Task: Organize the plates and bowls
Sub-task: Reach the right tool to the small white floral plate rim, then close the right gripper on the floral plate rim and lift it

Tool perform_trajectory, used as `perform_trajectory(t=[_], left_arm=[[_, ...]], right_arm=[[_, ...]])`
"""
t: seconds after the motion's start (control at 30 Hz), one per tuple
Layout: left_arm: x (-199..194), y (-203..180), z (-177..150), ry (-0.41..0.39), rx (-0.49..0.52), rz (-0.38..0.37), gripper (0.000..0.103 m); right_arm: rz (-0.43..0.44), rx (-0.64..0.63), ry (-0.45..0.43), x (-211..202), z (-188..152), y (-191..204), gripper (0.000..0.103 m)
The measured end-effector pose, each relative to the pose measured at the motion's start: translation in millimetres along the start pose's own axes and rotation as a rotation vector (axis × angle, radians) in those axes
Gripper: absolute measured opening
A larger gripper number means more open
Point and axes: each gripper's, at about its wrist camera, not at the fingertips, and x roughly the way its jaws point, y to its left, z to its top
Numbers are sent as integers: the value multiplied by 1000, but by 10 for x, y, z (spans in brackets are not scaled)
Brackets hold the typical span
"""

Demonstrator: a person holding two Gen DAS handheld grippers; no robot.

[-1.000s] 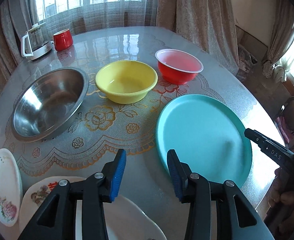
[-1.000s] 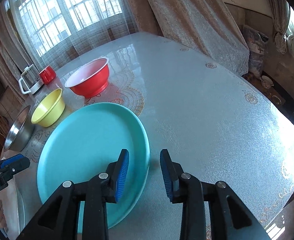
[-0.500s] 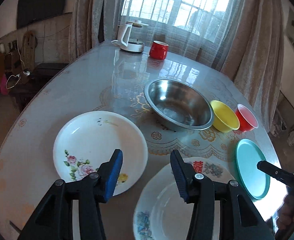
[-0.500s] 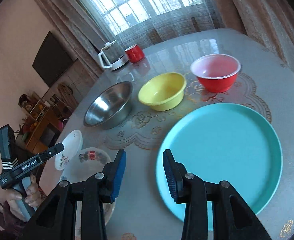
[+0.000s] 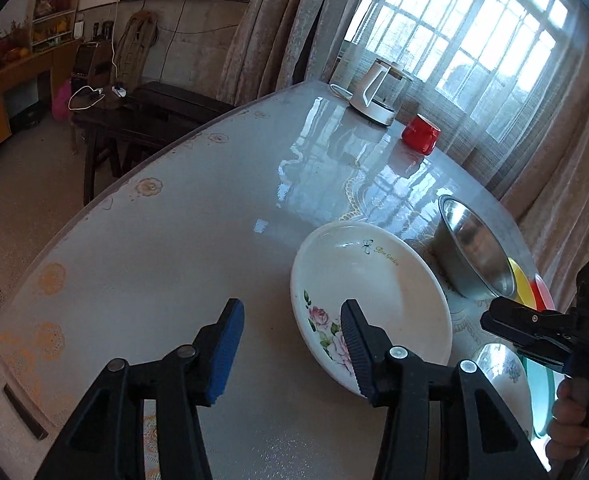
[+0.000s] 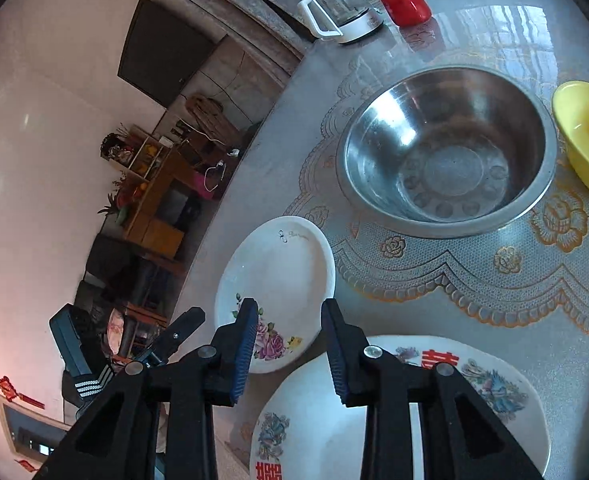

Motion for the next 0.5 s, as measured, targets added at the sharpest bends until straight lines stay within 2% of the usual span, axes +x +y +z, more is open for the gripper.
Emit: perform_trajectory(t=[0.13,0.17,0.2,0.27,0.37,0.5], left_arm=[[105,-17,17,14,19,-5,45],[134,-24,23,21,25,-9,43],[161,-40,18,28,31,-7,42],[225,-79,17,43,50,0,31],[335,-127,1,74,71,6,27],[351,-156,-16,68,82,14,21]], right_arm=[[-72,14,24,253,76,-40,29],[-79,13,26,292,89,-44,21],[-85,2,22,331,118,-23,19],[-113,-17,18,382,153,14,21],[-145,-23,55,508,201,-9,20],[-186,-81,87,578,222,-3,19]])
